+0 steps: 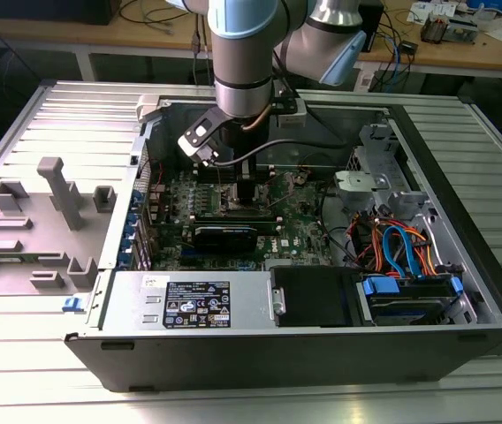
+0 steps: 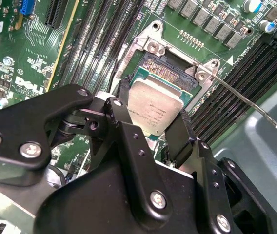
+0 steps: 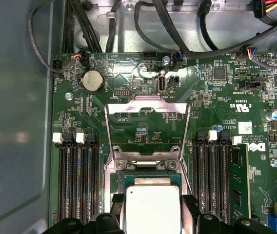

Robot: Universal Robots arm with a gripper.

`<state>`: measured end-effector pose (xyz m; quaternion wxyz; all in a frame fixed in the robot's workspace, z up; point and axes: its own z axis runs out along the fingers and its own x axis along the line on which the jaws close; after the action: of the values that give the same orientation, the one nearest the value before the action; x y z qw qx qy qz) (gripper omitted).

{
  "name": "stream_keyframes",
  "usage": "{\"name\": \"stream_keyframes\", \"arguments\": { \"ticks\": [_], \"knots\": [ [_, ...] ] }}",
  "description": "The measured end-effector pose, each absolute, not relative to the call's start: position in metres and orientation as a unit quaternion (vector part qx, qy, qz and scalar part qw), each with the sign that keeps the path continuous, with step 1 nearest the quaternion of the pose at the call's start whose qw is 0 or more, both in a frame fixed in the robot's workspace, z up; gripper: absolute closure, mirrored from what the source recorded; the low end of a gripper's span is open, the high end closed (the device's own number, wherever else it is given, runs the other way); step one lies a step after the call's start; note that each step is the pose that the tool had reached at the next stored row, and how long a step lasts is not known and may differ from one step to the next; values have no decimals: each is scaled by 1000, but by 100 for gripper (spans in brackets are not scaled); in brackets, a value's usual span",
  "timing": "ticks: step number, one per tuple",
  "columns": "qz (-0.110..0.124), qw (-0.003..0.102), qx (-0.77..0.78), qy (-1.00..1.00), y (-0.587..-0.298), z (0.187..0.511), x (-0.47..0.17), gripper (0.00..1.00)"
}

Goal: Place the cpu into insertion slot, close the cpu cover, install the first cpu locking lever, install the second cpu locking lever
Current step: 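Place the cpu into insertion slot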

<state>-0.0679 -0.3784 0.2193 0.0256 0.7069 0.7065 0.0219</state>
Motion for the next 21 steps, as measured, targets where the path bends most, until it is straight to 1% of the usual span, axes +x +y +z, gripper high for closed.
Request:
{"name": "stream_keyframes", "arguments": {
  "ticks": [10,21],
  "knots": [
    [22,26,707,706,-378,219,-68,46],
    [22,26,705,709,-374,206,-71,46]
  ]
}}
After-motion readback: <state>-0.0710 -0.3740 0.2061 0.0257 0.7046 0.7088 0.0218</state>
